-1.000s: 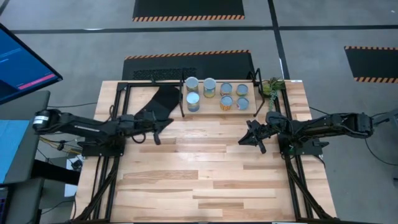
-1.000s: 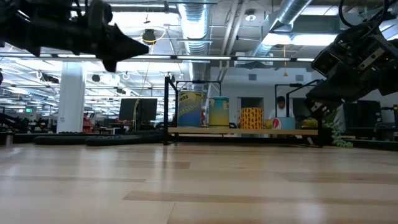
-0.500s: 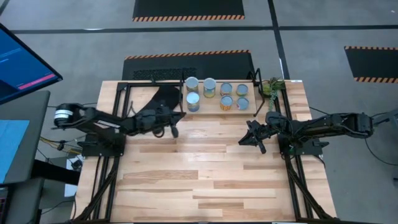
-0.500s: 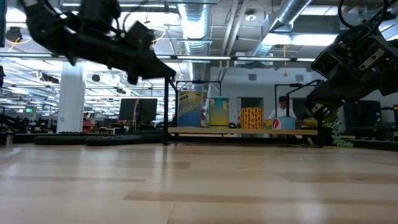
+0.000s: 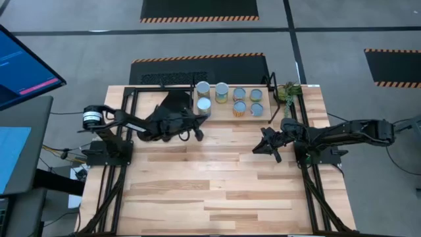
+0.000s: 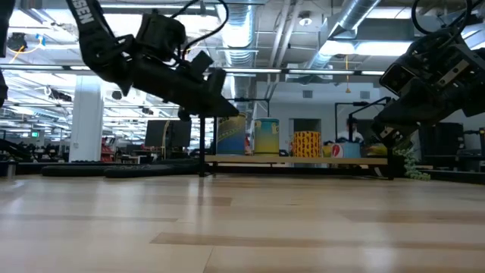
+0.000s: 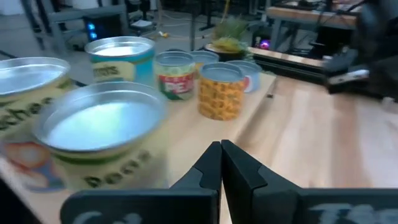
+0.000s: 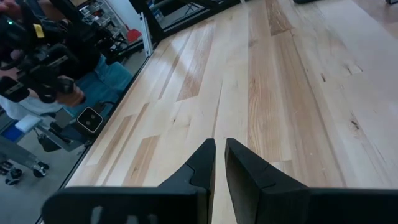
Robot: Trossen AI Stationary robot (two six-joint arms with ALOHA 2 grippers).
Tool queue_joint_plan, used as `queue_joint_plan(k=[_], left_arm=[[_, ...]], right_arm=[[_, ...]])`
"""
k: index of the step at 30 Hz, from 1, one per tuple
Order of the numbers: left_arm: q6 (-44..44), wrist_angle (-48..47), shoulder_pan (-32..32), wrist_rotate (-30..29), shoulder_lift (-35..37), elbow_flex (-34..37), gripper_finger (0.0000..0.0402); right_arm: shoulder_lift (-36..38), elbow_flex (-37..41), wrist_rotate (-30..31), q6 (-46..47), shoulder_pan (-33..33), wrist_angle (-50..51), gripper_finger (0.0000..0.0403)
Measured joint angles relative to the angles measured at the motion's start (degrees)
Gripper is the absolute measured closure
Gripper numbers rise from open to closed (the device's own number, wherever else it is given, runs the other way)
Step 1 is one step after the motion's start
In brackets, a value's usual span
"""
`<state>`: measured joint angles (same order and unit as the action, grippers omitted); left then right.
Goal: Pick and place cans onto a shelf
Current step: Adjust the large canned peas on the shelf, then return to Home Position
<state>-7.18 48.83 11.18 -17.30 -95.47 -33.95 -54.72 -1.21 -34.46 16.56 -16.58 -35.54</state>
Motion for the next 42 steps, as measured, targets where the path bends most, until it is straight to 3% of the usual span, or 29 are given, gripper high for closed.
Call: queue_joint_plan(k=[26,36,42], left_arm=[[0.5,-0.4,2.1,-2.8,-0.6,-1.1,0.0401],[3.3,4.6,-8.4,2.4,-0.4,0.0,0.0401],[6.3,10.0,-15.4,3.8,11.3,5.0,0.0401]], right_arm=[[0.0,0.0,0.0,0.0,0.0,0.1,0.0339],[0.0,0.0,0.0,0.0,0.0,0.1,0.0339],[0.0,0.0,0.0,0.0,0.0,0.6,0.0339]])
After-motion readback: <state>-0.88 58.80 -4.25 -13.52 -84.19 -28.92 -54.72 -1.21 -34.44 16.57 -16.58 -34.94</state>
